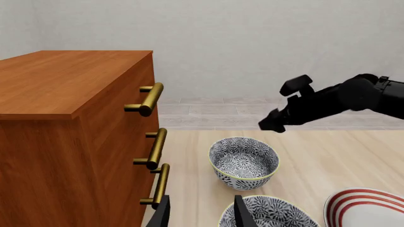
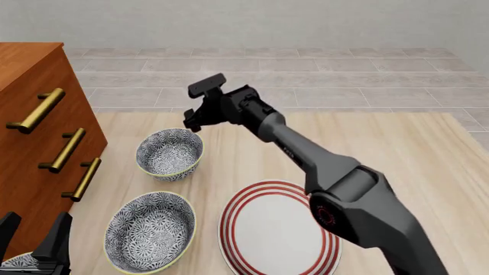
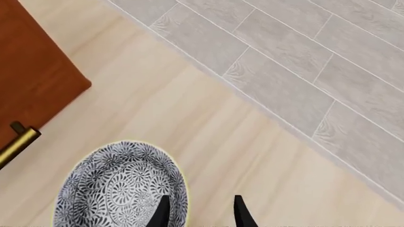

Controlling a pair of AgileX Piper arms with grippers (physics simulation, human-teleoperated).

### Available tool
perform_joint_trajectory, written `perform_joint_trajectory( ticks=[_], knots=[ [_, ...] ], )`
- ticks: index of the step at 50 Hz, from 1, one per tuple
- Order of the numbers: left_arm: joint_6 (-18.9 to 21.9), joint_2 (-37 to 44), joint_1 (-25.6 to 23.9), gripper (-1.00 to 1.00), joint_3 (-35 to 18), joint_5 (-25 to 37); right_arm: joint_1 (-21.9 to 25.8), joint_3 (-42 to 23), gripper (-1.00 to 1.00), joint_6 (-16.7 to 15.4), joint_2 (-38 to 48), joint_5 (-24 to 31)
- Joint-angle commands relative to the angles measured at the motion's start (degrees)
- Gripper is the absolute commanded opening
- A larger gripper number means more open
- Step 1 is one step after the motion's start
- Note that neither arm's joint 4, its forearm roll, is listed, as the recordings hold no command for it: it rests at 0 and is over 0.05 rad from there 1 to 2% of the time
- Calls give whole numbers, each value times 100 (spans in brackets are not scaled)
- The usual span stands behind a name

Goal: Pick up the bowl and put it in the front on the plate.

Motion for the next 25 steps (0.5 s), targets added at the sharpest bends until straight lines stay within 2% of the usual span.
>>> perform_joint_trajectory(
  ticks=[1,11,25],
  knots=[
    [0,0,0,100,0,0,44,-211,100,41,208,184],
    [0,0,0,100,0,0,52,-760,100,56,560,471],
    [0,0,0,100,0,0,76,-966,100,114,771,537]
  ],
)
